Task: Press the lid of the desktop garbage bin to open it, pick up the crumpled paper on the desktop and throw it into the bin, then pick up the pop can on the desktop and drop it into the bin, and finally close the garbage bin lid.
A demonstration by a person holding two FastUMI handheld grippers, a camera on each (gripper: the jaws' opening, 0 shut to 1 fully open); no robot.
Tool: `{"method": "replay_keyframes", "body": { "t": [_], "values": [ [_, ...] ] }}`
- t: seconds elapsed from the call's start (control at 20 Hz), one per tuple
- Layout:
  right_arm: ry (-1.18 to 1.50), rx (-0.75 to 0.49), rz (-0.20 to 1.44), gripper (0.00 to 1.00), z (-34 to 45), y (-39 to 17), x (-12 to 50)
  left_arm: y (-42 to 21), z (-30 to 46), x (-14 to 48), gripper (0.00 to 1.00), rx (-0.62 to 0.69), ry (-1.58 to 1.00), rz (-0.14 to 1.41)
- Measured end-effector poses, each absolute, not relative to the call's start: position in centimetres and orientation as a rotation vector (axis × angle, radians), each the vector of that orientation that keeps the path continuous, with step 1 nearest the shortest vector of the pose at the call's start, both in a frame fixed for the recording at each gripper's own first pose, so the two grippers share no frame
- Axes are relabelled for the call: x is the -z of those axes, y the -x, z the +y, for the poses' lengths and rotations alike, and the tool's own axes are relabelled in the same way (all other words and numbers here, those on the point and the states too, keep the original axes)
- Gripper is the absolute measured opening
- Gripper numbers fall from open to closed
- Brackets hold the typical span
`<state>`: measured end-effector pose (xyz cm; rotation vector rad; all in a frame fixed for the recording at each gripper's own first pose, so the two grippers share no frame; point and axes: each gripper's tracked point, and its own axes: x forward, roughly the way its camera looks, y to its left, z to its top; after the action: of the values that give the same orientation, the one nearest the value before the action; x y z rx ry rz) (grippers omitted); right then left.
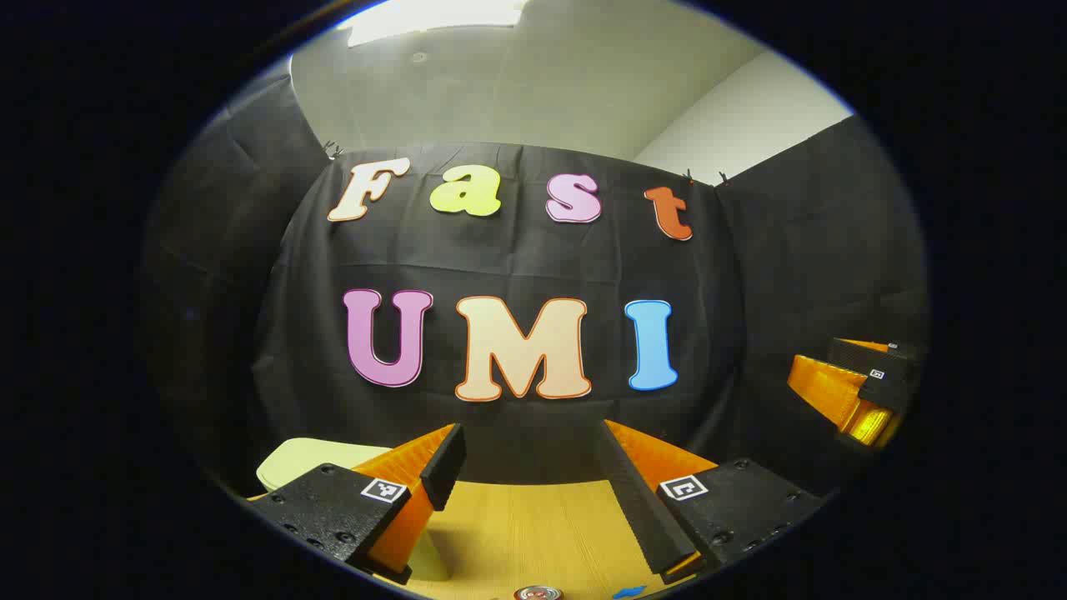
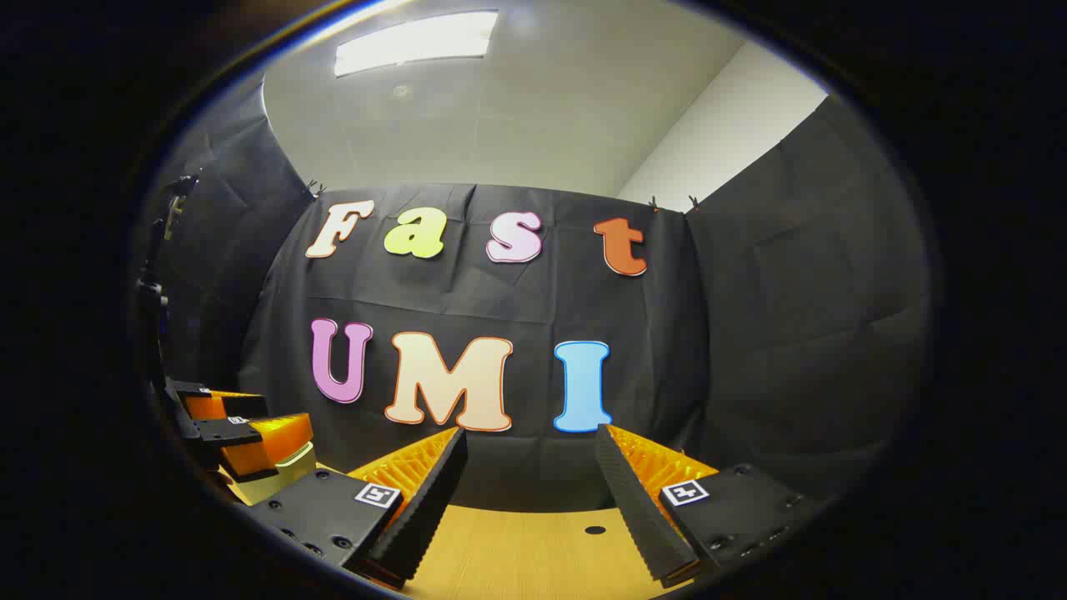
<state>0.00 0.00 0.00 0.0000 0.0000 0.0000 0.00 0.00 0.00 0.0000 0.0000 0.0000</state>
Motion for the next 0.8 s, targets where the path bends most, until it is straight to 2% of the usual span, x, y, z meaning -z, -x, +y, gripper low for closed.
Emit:
{"method": "replay_keyframes", "body": {
  "t": [0.8],
  "values": [
    [-0.011, -0.007, 0.026, 0.98, -0.23, 0.36, 0.62, 0.42, -0.58, -0.20, 0.94, 0.009, -0.030, -0.014]
  ]
}}
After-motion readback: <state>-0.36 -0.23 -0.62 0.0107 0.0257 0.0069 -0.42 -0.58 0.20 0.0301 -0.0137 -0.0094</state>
